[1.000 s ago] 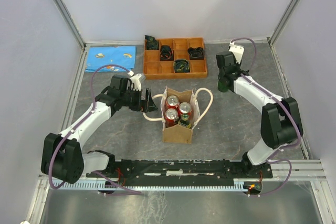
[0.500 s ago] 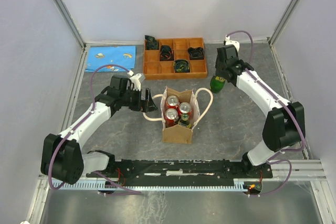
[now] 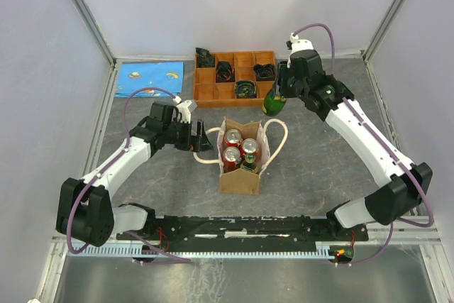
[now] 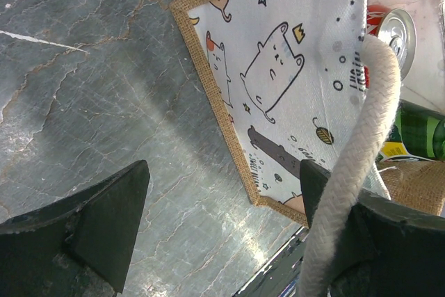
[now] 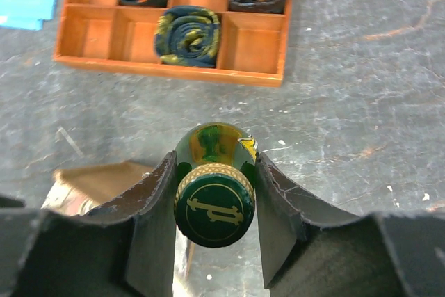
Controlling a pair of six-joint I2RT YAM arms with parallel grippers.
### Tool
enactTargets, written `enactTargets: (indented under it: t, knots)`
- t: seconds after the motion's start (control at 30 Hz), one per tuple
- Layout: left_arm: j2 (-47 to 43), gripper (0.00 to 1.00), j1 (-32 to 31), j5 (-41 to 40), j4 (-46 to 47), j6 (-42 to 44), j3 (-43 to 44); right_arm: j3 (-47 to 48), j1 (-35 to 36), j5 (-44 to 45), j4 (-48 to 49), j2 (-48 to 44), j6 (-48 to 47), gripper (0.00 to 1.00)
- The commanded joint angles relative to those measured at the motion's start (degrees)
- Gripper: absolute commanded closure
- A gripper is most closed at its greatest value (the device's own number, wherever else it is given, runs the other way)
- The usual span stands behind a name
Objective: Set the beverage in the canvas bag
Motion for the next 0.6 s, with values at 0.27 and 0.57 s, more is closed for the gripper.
enactTargets:
  t: [0.27, 0.57]
  knots:
    - [-1.5, 0.06, -0.2, 0.1, 1.4, 1.0, 1.3, 8.5, 11.8, -3.2, 2.2, -7.5, 0.7, 1.0]
    - [-2.9, 0.06, -0.2, 0.0, 1.3, 1.0, 0.1, 6.4, 20.4, -1.8, 1.3, -8.0, 2.3, 1.0]
